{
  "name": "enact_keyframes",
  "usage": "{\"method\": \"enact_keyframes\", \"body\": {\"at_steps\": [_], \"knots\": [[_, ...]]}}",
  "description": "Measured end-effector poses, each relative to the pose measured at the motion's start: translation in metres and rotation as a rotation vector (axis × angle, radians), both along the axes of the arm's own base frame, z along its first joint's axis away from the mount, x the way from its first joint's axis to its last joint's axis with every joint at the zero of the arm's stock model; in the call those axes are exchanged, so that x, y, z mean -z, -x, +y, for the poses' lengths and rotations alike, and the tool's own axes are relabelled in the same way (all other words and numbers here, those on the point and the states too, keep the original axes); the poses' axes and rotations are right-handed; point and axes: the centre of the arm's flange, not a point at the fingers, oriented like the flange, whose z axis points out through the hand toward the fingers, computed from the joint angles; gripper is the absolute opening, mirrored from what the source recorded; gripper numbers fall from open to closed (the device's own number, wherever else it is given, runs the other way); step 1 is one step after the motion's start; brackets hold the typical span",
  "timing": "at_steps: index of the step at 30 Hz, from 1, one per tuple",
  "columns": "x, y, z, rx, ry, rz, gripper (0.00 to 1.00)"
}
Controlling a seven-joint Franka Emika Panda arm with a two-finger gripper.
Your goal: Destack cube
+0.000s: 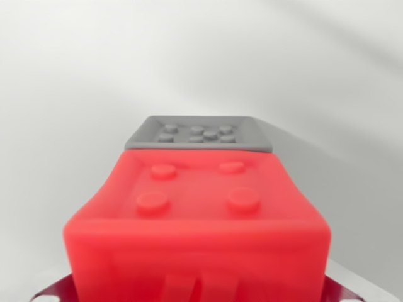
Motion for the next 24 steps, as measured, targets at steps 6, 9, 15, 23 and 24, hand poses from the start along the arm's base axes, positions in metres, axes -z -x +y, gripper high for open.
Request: {"method": "enact_keyframes", "body": {"at_steps": [6,9,15,23,24], "knots": [[0.0,0.0,0.0,0.0,0.0,0.0,0.0],[-0.001,0.0,0.0,0.0,0.0,0.0,0.0],[-0.005,0.0,0.0,0.001,0.0,-0.002,0.0],[-0.016,-0.001,0.0,0.001,-0.002,-0.002,0.0],[-0.018,-0.001,0.0,0.0,-0.001,-0.003,0.0]]}}
